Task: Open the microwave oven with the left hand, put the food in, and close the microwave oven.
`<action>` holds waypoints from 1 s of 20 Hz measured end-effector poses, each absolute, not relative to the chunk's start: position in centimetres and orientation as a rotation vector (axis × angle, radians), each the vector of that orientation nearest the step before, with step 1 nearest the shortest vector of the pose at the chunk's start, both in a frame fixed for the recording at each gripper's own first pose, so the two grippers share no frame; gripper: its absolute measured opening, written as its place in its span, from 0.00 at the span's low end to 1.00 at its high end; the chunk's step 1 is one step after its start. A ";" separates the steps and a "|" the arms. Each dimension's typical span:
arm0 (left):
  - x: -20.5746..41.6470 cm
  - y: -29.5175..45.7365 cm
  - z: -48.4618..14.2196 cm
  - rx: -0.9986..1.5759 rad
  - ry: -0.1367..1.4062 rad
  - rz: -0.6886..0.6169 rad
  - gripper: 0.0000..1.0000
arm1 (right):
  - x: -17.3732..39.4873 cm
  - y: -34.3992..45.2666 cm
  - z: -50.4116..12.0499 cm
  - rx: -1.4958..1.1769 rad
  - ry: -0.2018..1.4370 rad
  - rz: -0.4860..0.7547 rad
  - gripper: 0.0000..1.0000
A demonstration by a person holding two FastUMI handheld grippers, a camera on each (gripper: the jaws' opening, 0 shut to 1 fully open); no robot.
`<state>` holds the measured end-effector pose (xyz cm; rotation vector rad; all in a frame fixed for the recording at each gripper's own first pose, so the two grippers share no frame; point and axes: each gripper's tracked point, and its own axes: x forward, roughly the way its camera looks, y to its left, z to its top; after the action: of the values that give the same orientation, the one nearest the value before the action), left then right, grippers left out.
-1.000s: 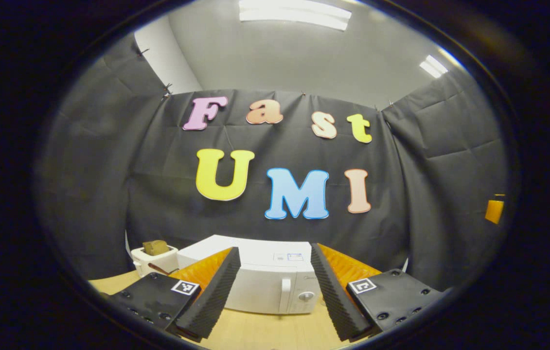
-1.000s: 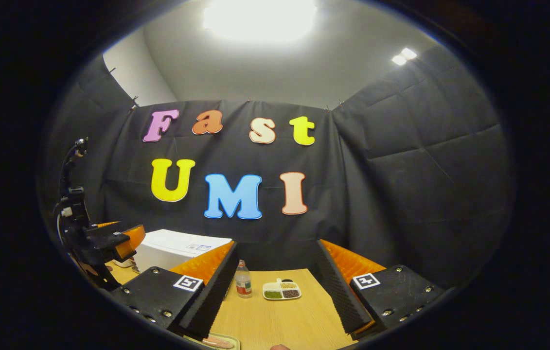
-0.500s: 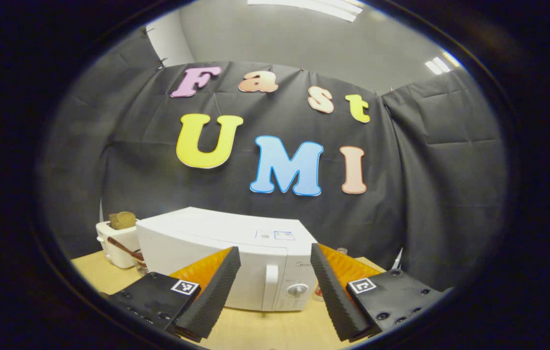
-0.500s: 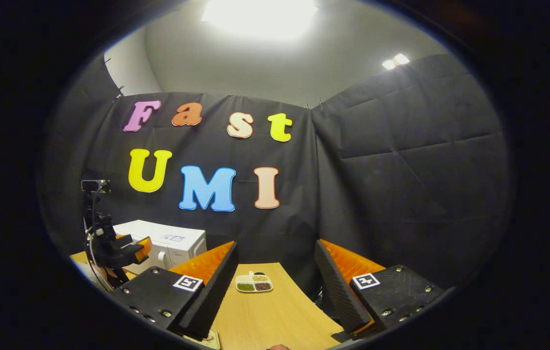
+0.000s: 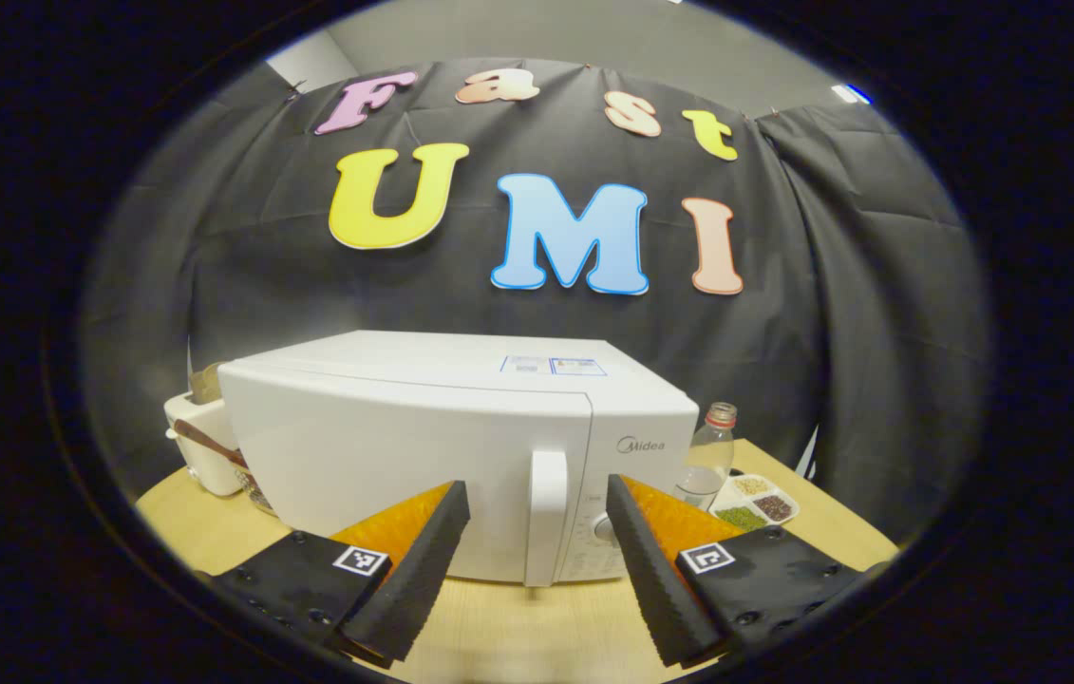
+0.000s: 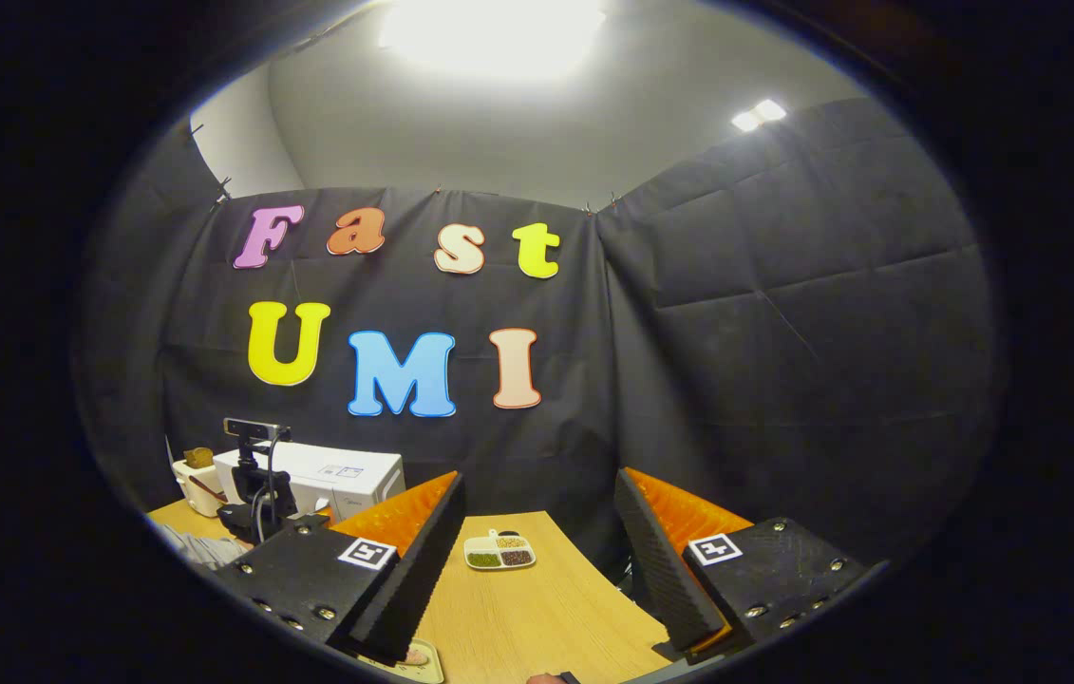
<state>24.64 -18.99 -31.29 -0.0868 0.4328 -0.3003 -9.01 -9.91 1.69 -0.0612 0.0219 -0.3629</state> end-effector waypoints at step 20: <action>25.9 -20.3 -37.6 -0.039 0.592 -0.272 0.18 | -8.9 -11.0 0.3 -0.111 0.055 -0.341 0.96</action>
<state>25.87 -20.32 -37.64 -0.0387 0.5924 -0.2724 -8.92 -11.01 0.26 -0.1111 0.0552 -0.3411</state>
